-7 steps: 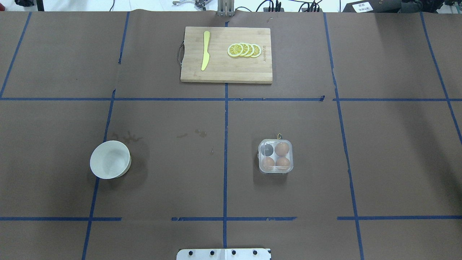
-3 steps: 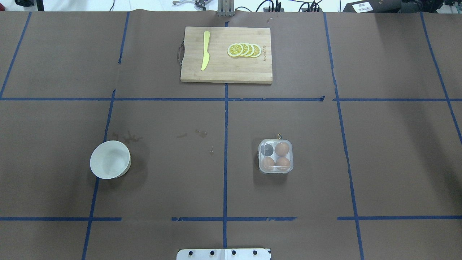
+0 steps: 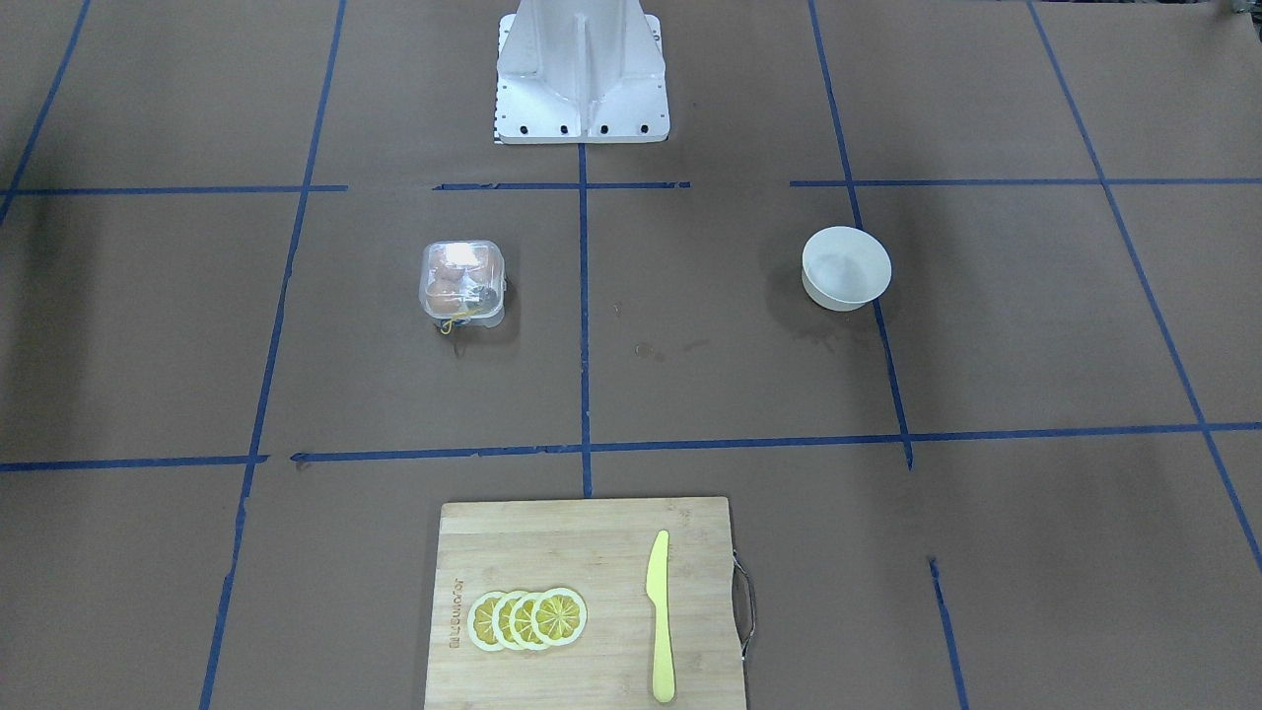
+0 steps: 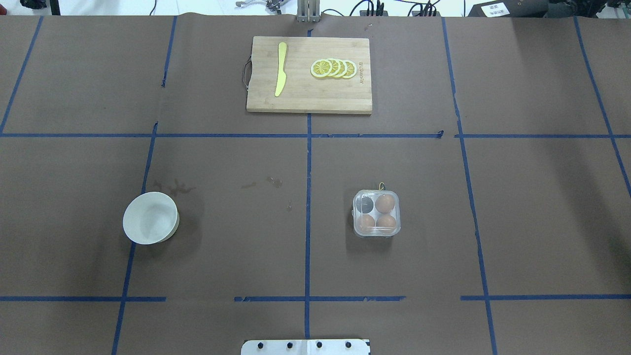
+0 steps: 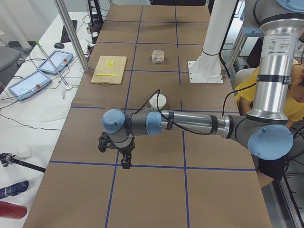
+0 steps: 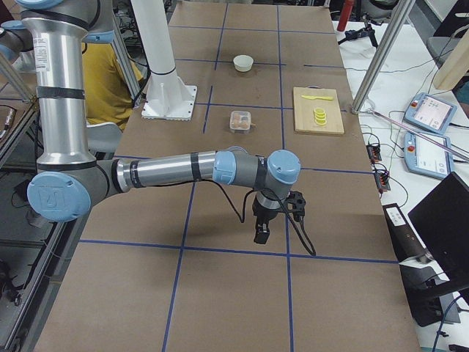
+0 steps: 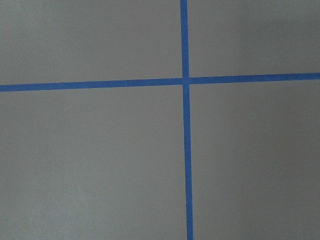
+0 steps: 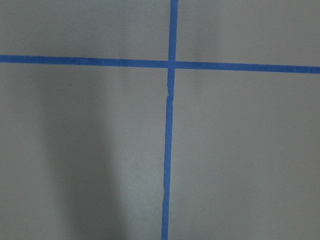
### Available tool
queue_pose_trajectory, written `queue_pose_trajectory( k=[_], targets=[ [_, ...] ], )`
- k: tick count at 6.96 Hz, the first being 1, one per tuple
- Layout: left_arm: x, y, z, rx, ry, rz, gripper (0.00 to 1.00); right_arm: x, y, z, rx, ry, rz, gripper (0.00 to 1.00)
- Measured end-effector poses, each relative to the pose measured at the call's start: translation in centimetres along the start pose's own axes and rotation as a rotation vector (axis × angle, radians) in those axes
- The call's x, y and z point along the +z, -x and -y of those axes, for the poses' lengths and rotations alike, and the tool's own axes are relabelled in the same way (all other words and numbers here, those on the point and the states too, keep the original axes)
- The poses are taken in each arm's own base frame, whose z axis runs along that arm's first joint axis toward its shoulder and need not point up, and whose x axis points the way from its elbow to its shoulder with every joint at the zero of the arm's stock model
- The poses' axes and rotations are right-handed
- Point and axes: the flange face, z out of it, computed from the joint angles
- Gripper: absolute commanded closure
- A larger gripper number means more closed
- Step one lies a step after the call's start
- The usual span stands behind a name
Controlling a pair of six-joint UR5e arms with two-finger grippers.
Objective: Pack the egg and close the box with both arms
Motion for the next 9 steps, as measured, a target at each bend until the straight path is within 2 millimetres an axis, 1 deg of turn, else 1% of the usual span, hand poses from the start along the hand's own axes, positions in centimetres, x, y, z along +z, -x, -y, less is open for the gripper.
queue_pose_trajectory(
  k=[4, 9],
  targets=[
    [-0.72, 0.51, 0.26, 0.006, -0.009, 0.043, 0.0, 0.16, -0.56, 0.47, -0.059, -0.029, -0.025, 0.0],
    [-0.75, 0.7, 0.18, 0.01, -0.01, 0.044, 0.0, 0.36, -0.92, 0.57, -0.058, -0.034, -0.033, 0.0]
  ],
)
